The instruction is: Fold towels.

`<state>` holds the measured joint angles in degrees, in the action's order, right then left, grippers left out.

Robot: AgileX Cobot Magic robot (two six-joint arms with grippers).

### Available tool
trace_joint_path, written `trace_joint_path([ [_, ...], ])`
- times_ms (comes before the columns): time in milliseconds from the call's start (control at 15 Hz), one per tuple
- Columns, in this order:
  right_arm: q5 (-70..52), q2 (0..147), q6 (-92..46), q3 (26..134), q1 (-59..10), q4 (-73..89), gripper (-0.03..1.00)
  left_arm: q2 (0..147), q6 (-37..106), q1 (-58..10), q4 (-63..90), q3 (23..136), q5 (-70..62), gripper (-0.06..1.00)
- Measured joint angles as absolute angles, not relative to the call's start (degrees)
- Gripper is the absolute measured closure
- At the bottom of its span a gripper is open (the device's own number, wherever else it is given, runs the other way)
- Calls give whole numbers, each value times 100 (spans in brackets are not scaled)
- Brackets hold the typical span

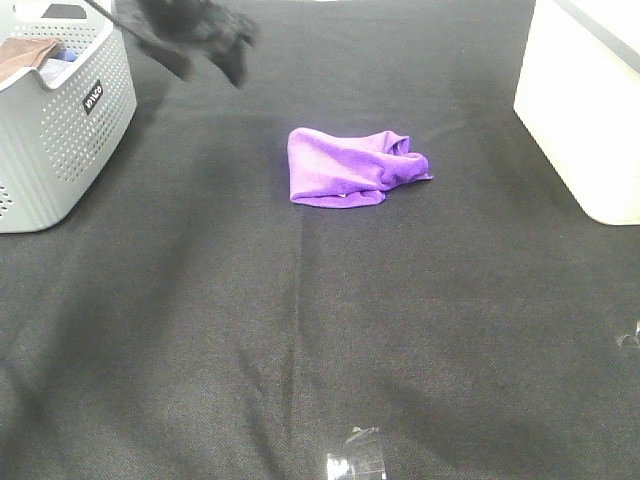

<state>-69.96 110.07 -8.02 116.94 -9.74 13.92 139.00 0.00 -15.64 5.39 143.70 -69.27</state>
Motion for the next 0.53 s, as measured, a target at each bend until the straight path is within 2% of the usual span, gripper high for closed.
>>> trace_joint_path([
  [333,-6979,8927,-642,9603,-974,922,26,12943,-407,-699,0,14238,-6944,27],
  [400,-6979,7964,-561,8738,-974,940,26,12244,-367,-527,-74,13717,-6939,27],
  [533,-6984,6629,-384,7832,-974,951,26,11070,-321,-418,-235,12513,-6944,27],
])
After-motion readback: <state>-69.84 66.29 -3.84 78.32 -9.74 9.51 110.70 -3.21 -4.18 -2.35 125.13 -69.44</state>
